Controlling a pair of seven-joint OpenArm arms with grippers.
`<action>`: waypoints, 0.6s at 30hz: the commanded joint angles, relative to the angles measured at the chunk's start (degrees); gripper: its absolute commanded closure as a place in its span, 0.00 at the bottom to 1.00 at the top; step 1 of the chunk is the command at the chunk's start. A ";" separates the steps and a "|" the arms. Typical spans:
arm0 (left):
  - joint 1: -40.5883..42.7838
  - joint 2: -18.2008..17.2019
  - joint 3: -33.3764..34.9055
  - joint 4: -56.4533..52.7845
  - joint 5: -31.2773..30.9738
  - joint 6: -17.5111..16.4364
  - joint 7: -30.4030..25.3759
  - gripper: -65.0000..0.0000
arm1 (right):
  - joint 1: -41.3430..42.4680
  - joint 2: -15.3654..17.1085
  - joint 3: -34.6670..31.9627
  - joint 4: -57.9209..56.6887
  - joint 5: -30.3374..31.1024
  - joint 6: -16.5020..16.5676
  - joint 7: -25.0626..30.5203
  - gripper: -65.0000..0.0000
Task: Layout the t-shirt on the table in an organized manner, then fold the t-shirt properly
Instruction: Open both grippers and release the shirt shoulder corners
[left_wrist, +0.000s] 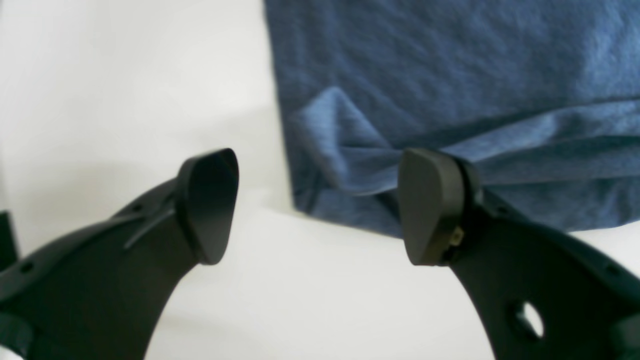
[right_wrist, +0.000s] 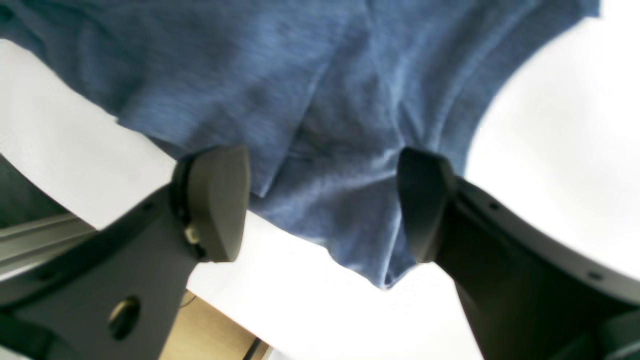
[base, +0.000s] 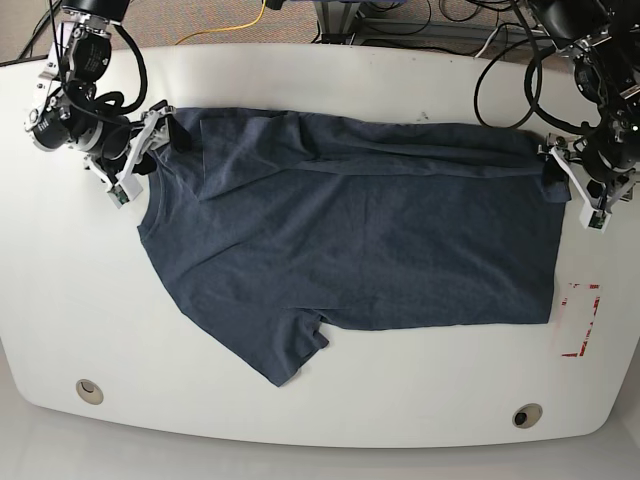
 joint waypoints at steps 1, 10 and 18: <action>-1.63 0.40 -0.29 0.80 2.06 0.20 -0.81 0.28 | 0.52 1.11 0.36 1.14 0.86 0.08 0.83 0.31; -3.66 3.12 -0.20 -4.65 7.69 0.20 -1.87 0.28 | 0.52 1.02 0.36 0.97 0.86 0.08 0.92 0.31; -4.10 3.03 -0.20 -7.64 7.95 0.20 -4.06 0.36 | 0.52 0.93 0.36 0.79 0.86 0.08 0.92 0.31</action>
